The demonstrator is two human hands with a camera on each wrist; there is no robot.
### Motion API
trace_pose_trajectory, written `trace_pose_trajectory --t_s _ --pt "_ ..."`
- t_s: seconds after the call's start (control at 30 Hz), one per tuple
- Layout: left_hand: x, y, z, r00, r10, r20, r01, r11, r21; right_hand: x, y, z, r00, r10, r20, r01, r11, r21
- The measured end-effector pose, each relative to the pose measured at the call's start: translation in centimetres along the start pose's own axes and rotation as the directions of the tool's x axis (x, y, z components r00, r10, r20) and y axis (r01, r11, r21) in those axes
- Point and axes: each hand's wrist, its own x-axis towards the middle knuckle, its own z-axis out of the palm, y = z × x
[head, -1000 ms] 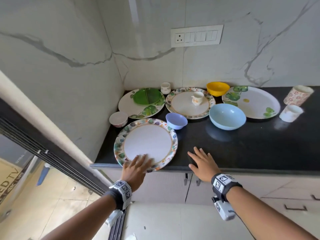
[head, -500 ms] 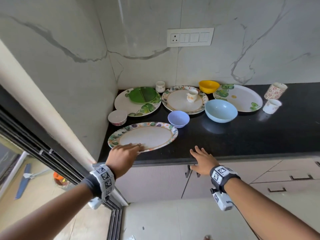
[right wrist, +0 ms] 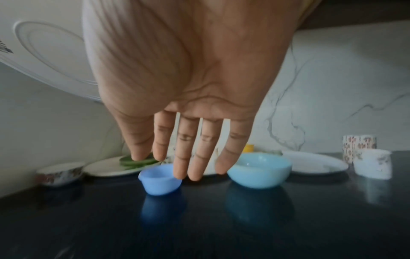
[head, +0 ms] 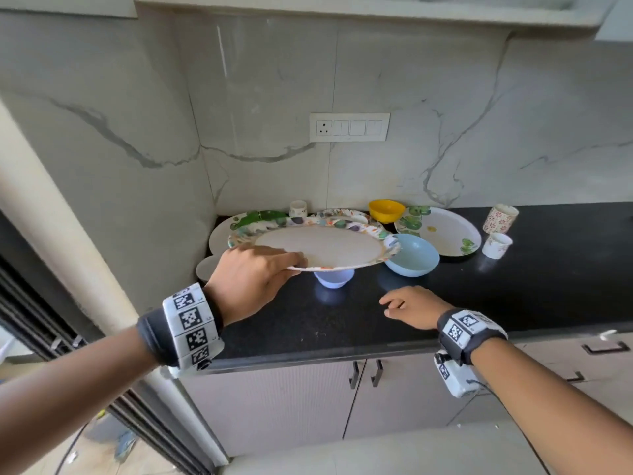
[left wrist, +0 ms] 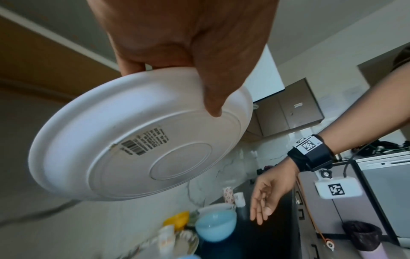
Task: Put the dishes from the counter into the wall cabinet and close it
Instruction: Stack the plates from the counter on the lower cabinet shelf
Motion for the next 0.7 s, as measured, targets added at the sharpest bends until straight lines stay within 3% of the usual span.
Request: trace_pose_trajectory --t_s 0.13,0.33,0.5,0.6,0.7 --pt "5.6 2.2 -2.5 0.987 0.134 -0.091 -0.136 0.991 -0.017 -1.9 1.2 -6.2 0.985 -0.018 -0.171 0.023 0.999 0.026" --pt "14.4 5.0 -5.7 0.93 0.281 -0.235 -0.294 0.956 -0.022 -5.9 3.1 -15.9 0.911 -0.063 -0.406 0.091 0.995 0.05" --pt "22.3 7.0 -7.8 0.871 0.341 -0.354 -0.355 0.934 0.025 -8.6 5.4 -24.6 0.806 -0.144 -0.574 0.165 0.986 -0.016" --pt "26.6 8.1 -9.0 0.827 0.374 -0.419 -0.382 0.922 0.067 -9.6 6.7 -29.4 0.715 -0.214 -0.666 0.202 0.975 -0.097" --pt "31.1 9.1 -10.1 0.816 0.368 -0.446 -0.36 0.927 0.106 -9.9 7.8 -33.8 0.628 -0.3 -0.718 0.233 0.953 -0.195"
